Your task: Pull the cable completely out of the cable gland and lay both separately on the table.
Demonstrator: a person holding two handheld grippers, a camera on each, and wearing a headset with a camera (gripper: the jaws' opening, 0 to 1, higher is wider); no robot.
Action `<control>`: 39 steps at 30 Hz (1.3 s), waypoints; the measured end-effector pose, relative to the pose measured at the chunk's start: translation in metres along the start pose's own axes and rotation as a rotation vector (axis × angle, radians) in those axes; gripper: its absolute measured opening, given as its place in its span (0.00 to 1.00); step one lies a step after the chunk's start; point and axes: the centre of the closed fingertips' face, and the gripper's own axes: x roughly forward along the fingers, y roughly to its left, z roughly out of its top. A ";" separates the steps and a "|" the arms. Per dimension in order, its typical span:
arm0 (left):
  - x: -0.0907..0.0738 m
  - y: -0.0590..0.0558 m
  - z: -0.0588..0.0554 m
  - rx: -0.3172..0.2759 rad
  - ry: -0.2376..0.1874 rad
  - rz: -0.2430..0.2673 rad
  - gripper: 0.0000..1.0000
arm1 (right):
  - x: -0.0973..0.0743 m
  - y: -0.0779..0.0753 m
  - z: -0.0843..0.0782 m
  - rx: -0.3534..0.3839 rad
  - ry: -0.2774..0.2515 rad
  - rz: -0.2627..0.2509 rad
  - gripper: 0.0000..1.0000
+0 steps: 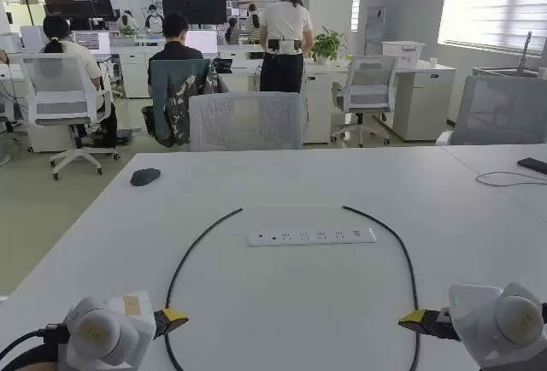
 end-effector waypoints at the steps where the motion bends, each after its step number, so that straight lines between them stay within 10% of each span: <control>1: 0.000 0.000 0.000 -0.003 -0.002 -0.002 1.00 | 0.000 0.000 0.000 0.000 0.001 0.000 0.95; 39: 0.002 0.003 -0.018 -0.009 0.054 0.020 1.00 | -0.006 -0.010 -0.021 0.000 0.105 -0.062 0.99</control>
